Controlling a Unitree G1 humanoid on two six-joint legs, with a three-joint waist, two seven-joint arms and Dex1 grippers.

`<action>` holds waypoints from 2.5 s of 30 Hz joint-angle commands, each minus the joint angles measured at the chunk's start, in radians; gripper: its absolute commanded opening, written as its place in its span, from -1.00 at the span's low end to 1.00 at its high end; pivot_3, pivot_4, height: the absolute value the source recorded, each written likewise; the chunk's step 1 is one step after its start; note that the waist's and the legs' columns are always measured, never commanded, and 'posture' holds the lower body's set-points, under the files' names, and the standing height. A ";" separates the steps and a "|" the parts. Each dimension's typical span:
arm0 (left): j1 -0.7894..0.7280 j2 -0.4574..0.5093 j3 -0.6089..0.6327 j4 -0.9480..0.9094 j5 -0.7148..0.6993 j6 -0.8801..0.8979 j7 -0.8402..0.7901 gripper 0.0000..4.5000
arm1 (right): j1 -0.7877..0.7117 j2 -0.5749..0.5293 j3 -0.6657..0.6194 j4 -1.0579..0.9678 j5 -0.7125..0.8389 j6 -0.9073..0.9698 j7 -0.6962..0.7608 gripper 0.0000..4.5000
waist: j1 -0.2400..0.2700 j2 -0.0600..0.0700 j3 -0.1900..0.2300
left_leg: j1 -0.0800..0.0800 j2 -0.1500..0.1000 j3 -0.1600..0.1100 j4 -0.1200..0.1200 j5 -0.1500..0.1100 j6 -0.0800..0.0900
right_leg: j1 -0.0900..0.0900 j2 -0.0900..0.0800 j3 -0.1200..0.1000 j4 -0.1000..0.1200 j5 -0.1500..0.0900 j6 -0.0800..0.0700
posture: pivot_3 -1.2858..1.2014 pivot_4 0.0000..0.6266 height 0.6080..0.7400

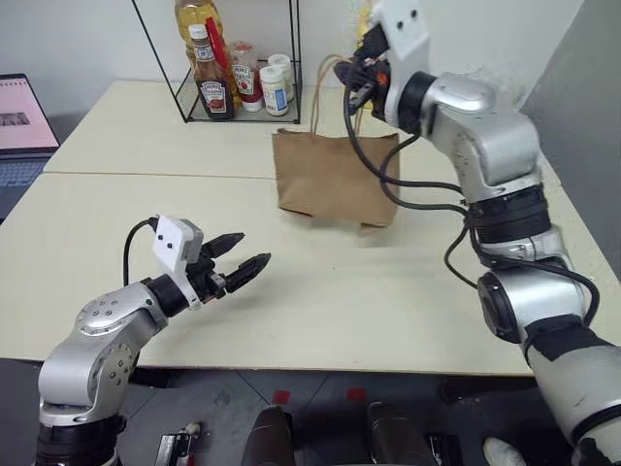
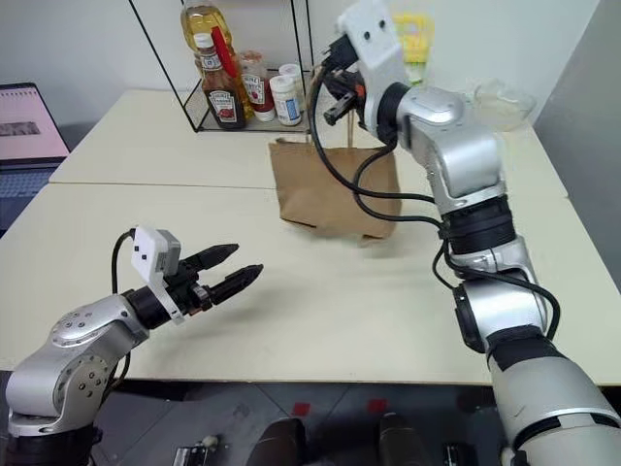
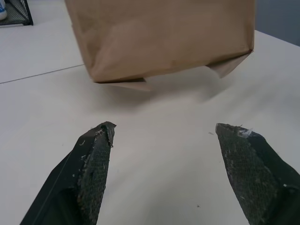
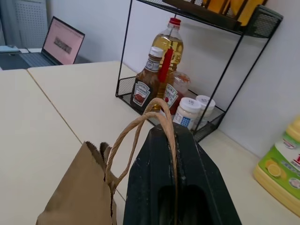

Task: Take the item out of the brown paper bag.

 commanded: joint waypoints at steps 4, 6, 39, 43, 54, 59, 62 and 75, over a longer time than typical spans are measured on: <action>-0.003 0.020 0.049 -0.031 -0.004 -0.045 0.021 0.63 | -0.060 0.046 0.002 0.102 -0.057 -0.173 0.024 -0.99 | -0.001 0.000 0.000 | 0.000 0.000 0.000 0.000 0.000 0.000 | 0.000 0.000 0.000 0.000 0.000 0.000 | 0.03 -0.52 1.00; -0.004 0.024 0.055 -0.029 -0.008 -0.047 0.024 0.63 | -0.062 0.056 0.005 0.141 -0.071 -0.211 0.036 -0.99 | -0.002 0.000 0.000 | 0.000 0.000 0.000 0.000 0.000 0.000 | 0.000 0.000 0.000 0.000 0.000 0.000 | 0.03 -0.52 1.00; -0.116 0.022 -0.039 0.018 -0.012 -0.044 0.024 0.63 | 0.139 -0.101 0.042 -0.135 -0.180 -0.150 0.252 0.33 | 0.001 0.000 0.000 | 0.000 0.000 -0.001 0.000 0.001 -0.001 | 0.001 0.000 -0.001 0.001 0.000 0.000 | 0.03 -0.52 1.00; -0.222 0.032 -0.062 0.086 0.000 -0.049 0.014 0.63 | 0.309 -0.233 -0.019 -0.502 -0.101 0.112 0.309 0.33 | 0.017 0.000 0.000 | 0.000 0.000 -0.002 0.001 0.000 -0.001 | 0.001 0.000 -0.002 0.001 0.000 0.000 | 0.03 -0.52 1.00; -0.715 0.027 -0.234 0.604 0.257 -0.314 -0.072 -0.40 | 0.751 -0.192 -0.351 -1.268 0.215 0.771 0.149 0.35 | 0.017 -0.001 0.000 | 0.000 -0.001 -0.004 0.001 0.001 0.000 | 0.002 0.001 -0.003 0.001 0.000 0.000 | 0.03 -0.52 1.00; -1.027 -0.030 -0.293 1.087 0.418 -0.522 -0.033 -0.99 | 0.844 -0.082 -0.386 -1.424 0.261 0.883 0.040 0.35 | 0.018 -0.001 -0.001 | -0.001 -0.001 -0.004 0.001 0.001 0.000 | 0.002 0.001 -0.003 0.001 0.000 0.000 | 0.03 -0.52 1.00; -1.177 -0.063 -0.316 1.377 0.506 -0.641 0.043 -0.99 | 0.843 -0.059 -0.388 -1.435 0.277 0.896 -0.016 0.35 | 0.017 -0.002 -0.001 | -0.001 -0.002 -0.005 0.002 0.001 0.000 | 0.002 0.001 -0.004 0.000 0.000 0.000 | 0.03 -0.52 1.00; -1.338 -0.130 -0.349 1.760 0.705 -0.745 0.139 -0.99 | 0.832 -0.076 -0.376 -1.435 0.384 0.888 -0.137 0.35 | 0.013 -0.002 -0.001 | -0.003 -0.002 -0.006 0.000 0.003 -0.003 | 0.000 0.001 -0.004 0.000 0.000 0.000 | 0.03 -0.52 1.00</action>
